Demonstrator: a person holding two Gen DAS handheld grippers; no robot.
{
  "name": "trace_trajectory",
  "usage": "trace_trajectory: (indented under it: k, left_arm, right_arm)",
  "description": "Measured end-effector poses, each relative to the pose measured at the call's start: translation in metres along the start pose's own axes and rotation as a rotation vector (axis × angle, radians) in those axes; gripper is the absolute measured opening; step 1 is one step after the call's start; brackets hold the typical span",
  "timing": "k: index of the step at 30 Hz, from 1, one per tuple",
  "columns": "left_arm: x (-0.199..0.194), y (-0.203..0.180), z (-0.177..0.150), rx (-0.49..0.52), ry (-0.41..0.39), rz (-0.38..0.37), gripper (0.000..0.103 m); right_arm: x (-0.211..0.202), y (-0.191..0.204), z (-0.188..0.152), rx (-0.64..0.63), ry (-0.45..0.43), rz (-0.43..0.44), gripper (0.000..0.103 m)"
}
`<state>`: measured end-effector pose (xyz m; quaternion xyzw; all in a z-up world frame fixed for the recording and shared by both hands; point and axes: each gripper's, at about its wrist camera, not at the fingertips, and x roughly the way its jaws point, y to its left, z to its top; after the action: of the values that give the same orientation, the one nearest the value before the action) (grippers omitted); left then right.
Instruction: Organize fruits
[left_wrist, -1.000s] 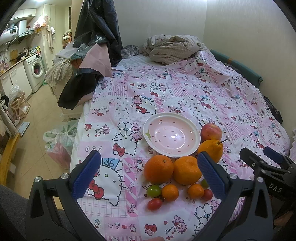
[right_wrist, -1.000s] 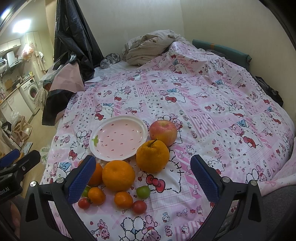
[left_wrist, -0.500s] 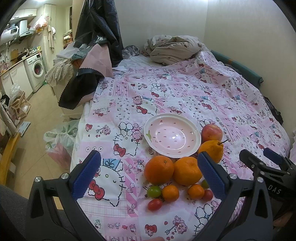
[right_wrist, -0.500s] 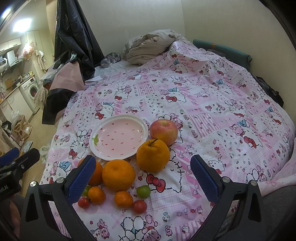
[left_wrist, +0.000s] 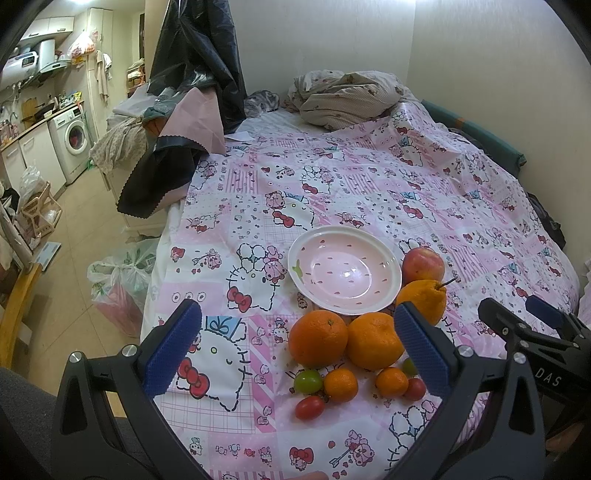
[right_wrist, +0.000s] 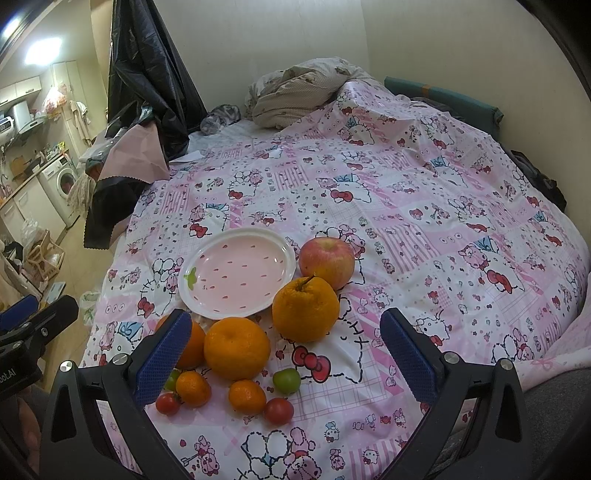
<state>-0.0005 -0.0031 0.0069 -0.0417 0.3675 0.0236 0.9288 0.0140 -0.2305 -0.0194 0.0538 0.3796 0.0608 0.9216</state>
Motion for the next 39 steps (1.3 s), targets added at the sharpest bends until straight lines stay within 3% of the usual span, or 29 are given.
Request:
trace_trajectory:
  k: [10,15,22,24,30,34,39]
  left_arm:
    - [-0.001,0.001,0.0,-0.009,-0.009,0.009,0.103]
    - [0.002,0.011,0.005,-0.036,0.021,0.018,0.103]
    - [0.035,0.033,0.03,-0.122,0.168,0.005,0.103]
    - [0.043,0.04,0.033,-0.143,0.177,0.012,0.103]
    - [0.107,0.033,0.017,-0.133,0.426,-0.027,0.102]
    - [0.139,0.007,-0.005,-0.045,0.543,-0.044,0.097]
    - [0.162,-0.008,-0.02,0.021,0.588,-0.041,0.09]
  right_arm:
    - [0.002,-0.001,-0.002,0.018,0.005,0.007,0.103]
    - [0.004,-0.015,0.009,0.089,0.039,0.052,0.103]
    - [0.028,-0.05,0.042,0.241,0.121,0.082,0.103]
    - [0.044,-0.061,0.048,0.287,0.172,0.089,0.103]
    - [0.103,-0.073,0.05,0.334,0.365,0.122,0.103]
    - [0.138,-0.074,0.04,0.328,0.478,0.122,0.103]
    - [0.167,-0.061,0.031,0.226,0.553,0.081,0.103]
